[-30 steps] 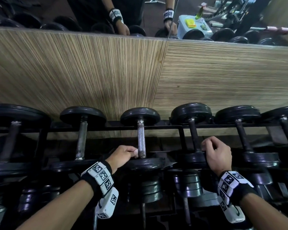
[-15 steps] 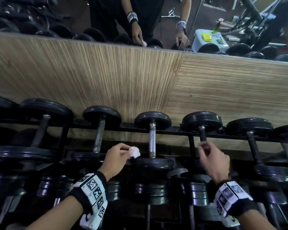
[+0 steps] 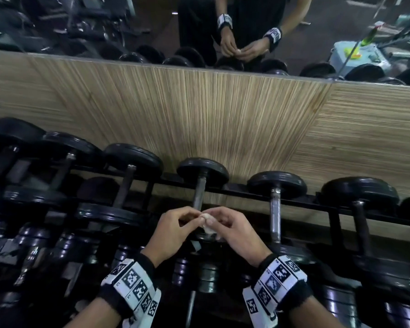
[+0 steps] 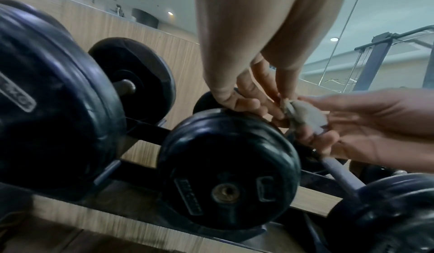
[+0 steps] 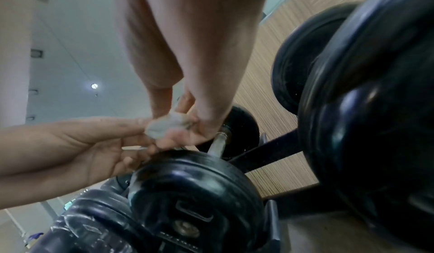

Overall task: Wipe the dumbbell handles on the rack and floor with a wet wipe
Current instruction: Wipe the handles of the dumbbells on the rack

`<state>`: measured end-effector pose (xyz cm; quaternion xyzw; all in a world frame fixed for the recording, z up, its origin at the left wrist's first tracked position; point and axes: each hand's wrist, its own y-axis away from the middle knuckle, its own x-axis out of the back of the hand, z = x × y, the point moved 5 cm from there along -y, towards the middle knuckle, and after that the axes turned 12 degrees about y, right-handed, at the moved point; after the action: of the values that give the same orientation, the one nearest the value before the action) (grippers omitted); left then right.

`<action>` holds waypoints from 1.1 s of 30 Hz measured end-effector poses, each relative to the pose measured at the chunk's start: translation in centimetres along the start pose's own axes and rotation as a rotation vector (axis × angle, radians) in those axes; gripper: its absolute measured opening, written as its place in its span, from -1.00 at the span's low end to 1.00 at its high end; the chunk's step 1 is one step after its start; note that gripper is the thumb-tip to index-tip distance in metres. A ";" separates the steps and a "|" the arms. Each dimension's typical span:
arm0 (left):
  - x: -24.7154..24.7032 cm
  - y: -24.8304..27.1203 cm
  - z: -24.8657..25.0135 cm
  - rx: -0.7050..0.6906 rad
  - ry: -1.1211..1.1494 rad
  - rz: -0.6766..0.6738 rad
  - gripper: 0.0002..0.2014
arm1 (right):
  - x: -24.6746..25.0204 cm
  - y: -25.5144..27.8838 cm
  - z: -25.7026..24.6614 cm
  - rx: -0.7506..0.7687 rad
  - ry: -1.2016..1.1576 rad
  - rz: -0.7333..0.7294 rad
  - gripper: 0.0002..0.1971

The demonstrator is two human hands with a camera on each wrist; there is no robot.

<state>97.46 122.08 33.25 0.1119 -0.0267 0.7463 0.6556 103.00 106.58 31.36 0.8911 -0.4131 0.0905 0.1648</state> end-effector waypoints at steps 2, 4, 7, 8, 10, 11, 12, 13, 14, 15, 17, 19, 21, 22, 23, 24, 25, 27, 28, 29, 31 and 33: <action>2.0 -0.7 -1.0 -0.018 -0.081 0.051 -0.93 | -0.1 -1.4 0.6 -0.020 0.017 0.044 -0.88; 5.5 -1.9 -2.5 -0.078 -0.347 0.169 -0.86 | 0.5 -2.8 2.0 -0.089 0.069 0.146 -0.96; 11.4 -4.0 -4.8 -0.055 -0.921 0.271 -0.83 | 0.7 -4.6 4.1 -0.197 0.240 0.176 -0.90; 12.9 -4.6 -5.4 -0.043 -1.052 0.292 -0.81 | 0.4 -5.3 4.7 -0.234 0.287 0.145 -0.88; 14.6 -5.7 -5.6 -0.048 -1.168 0.321 -0.75 | -0.7 -6.5 5.8 -0.298 0.366 0.053 -0.86; 14.7 -6.2 -5.4 -0.058 -1.181 0.342 -0.74 | -1.2 -7.0 6.2 -0.326 0.395 0.003 -0.85; 14.7 -6.5 -5.2 -0.065 -1.177 0.360 -0.74 | -1.7 -7.5 6.7 -0.350 0.406 -0.041 -0.82; 14.6 -6.5 -5.1 -0.073 -1.161 0.380 -0.75 | -2.1 -7.9 7.1 -0.369 0.404 -0.080 -0.81; 14.6 -6.5 -4.9 -0.090 -1.141 0.402 -0.77 | -2.4 -8.3 7.3 -0.375 0.397 -0.112 -0.80; 14.6 -6.3 -4.8 -0.111 -1.123 0.420 -0.77 | -2.7 -8.7 7.2 -0.368 0.393 -0.138 -0.81; 14.7 -6.0 -4.9 -0.120 -1.118 0.422 -0.73 | -3.3 -9.3 6.9 -0.346 0.390 -0.183 -0.86; 14.7 -6.1 -5.1 -0.099 -1.107 0.398 -0.75 | -3.7 -9.6 6.4 -0.324 0.397 -0.227 -0.88; 14.6 -6.3 -5.1 -0.064 -1.085 0.387 -0.80 | -3.9 -9.8 6.2 -0.308 0.409 -0.261 -0.86; 14.7 -6.3 -5.2 -0.049 -1.079 0.383 -0.81 | -3.9 -9.9 6.3 -0.301 0.413 -0.268 -0.87; 14.7 -6.2 -5.3 -0.041 -1.075 0.382 -0.81 | -3.8 -9.8 6.3 -0.293 0.423 -0.270 -0.87; 14.7 -6.3 -5.3 -0.039 -1.076 0.383 -0.81 | -3.7 -9.7 6.3 -0.287 0.439 -0.272 -0.88; 14.7 -6.3 -5.3 -0.036 -1.078 0.385 -0.80 | -3.6 -9.6 6.2 -0.279 0.454 -0.272 -0.89; 14.7 -6.2 -5.2 -0.032 -1.081 0.394 -0.81 | -3.4 -9.3 6.1 -0.261 0.471 -0.270 -0.89; 14.7 -6.2 -5.2 -0.035 -1.081 0.399 -0.81 | -3.2 -9.2 6.0 -0.251 0.485 -0.265 -0.88; 14.6 -6.2 -5.1 -0.039 -1.080 0.402 -0.82 | -3.0 -9.0 6.0 -0.241 0.503 -0.258 -0.87; 14.5 -6.2 -5.0 -0.040 -1.087 0.402 -0.83 | -2.4 -8.4 5.6 -0.221 0.513 -0.253 -0.87; 14.3 -6.2 -5.0 -0.030 -1.104 0.401 -0.83 | -2.3 -7.7 4.8 -0.174 0.516 -0.273 -0.88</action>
<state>101.21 137.81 30.64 0.4676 -0.3954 0.6865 0.3921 107.52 111.13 24.53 0.8685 -0.2400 0.2552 0.3507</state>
